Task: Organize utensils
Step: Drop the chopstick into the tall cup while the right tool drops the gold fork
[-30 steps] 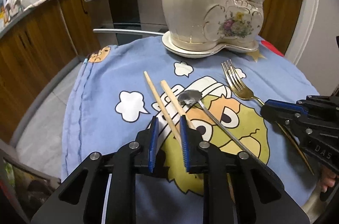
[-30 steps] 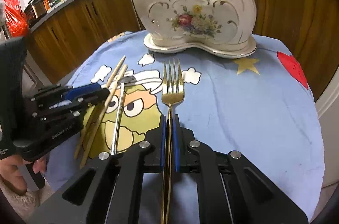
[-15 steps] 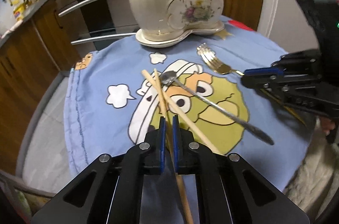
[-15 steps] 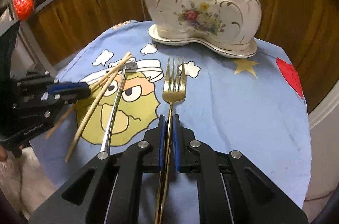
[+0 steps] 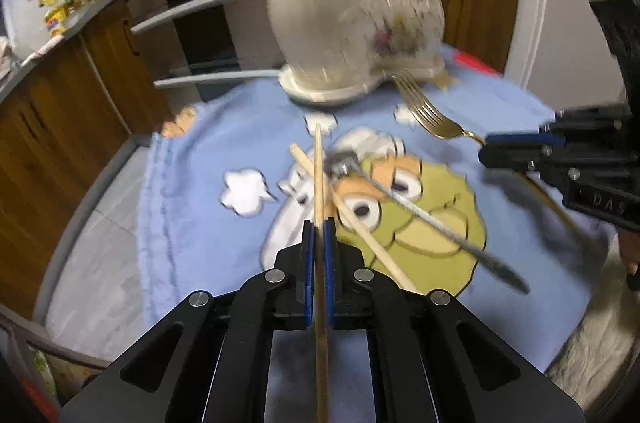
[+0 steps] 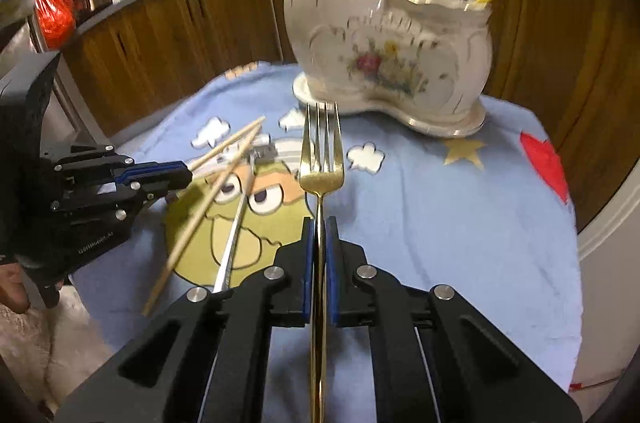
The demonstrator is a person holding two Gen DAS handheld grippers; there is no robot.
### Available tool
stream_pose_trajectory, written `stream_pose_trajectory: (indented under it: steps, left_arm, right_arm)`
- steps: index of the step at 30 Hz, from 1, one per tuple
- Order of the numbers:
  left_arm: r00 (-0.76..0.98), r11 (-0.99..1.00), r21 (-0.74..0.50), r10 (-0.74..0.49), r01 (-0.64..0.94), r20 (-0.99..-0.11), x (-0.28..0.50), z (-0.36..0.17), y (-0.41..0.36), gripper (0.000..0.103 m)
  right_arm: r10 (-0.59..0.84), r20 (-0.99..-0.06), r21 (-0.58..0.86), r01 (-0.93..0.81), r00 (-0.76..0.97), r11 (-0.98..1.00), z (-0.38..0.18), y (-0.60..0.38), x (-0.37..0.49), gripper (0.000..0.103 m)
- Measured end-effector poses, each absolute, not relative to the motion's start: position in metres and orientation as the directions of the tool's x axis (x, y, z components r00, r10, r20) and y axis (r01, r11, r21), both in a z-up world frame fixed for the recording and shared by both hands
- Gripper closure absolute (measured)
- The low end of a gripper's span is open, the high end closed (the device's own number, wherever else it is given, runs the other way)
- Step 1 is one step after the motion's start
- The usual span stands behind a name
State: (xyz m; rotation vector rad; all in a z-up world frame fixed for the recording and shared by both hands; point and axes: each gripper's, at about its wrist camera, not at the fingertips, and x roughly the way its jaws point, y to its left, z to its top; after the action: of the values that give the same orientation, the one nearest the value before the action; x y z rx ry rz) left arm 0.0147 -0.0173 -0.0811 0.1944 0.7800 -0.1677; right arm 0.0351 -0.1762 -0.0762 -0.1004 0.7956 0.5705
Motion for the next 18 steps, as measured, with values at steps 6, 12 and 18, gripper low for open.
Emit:
stream_pose_trajectory:
  steps: [6,12,18]
  left_arm:
    - [0.821,0.985,0.068,-0.091,0.156,-0.564,0.0,-0.045,-0.008,0.098]
    - [0.912,0.988,-0.01,-0.145,0.153,-0.384,-0.016,-0.017,-0.003,0.098]
    - [0.952,0.98,-0.09,-0.194,0.177,-0.236,-0.014,0.012,-0.002,0.098]
  right_arm:
    - [0.501,-0.558,0.128,-0.527,0.662,0.84,-0.045,-0.189,0.018,0.097]
    - [0.493,-0.349,0.076,-0.5,0.797,0.863,-0.019,-0.198,-0.001,0.097]
    - [0.427,-0.194,0.026,-0.431,0.883,0.902,0.01,-0.199,0.001,0.097]
